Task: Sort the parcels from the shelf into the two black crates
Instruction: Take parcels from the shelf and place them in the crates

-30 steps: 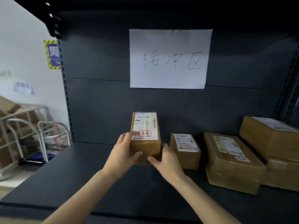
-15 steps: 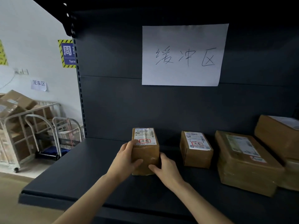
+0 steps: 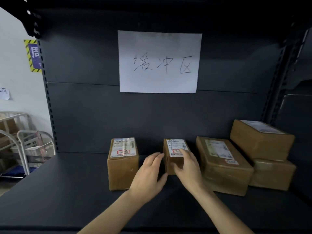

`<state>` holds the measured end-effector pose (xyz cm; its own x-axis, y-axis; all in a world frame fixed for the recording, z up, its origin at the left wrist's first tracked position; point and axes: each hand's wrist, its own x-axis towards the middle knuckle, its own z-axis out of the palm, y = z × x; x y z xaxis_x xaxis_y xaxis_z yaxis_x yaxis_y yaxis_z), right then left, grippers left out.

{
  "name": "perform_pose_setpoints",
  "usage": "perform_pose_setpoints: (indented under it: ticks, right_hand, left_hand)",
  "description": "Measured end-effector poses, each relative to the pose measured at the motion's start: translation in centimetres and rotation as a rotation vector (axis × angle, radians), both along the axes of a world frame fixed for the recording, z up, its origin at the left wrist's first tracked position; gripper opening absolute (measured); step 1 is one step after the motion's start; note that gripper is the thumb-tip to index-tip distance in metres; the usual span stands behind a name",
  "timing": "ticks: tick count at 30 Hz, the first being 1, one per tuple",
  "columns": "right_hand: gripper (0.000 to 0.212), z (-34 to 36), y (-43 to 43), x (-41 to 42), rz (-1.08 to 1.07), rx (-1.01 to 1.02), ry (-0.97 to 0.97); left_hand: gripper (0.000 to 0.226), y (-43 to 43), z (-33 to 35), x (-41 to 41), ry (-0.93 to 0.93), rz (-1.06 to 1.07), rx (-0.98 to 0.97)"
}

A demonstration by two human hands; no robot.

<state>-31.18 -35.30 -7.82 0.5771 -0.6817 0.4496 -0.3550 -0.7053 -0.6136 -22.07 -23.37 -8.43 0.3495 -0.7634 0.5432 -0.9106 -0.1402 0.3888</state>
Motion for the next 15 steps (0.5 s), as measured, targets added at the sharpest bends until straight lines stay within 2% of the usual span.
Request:
perform_pose_setpoints:
  ticks: [3, 8, 12, 15]
  right_hand:
    - [0.068, -0.6, -0.9, -0.6, -0.045, 0.01, -0.003]
    - [0.081, -1.2, -2.0, -0.4, -0.103, 0.141, 0.062]
    - [0.082, -1.6, -2.9, 0.1, -0.088, 0.295, 0.028]
    - [0.076, -1.8, -2.9, 0.2, -0.078, 0.325, 0.015]
  left_hand:
    - [0.065, -2.2, -0.2, -0.4, 0.214, 0.019, 0.048]
    - [0.061, -5.2, -0.2, -0.2, 0.526, 0.027, 0.098]
    - [0.062, -6.8, -1.0, 0.3, 0.649, 0.002, 0.103]
    - [0.064, -6.7, -1.5, 0.2, 0.682, -0.022, 0.071]
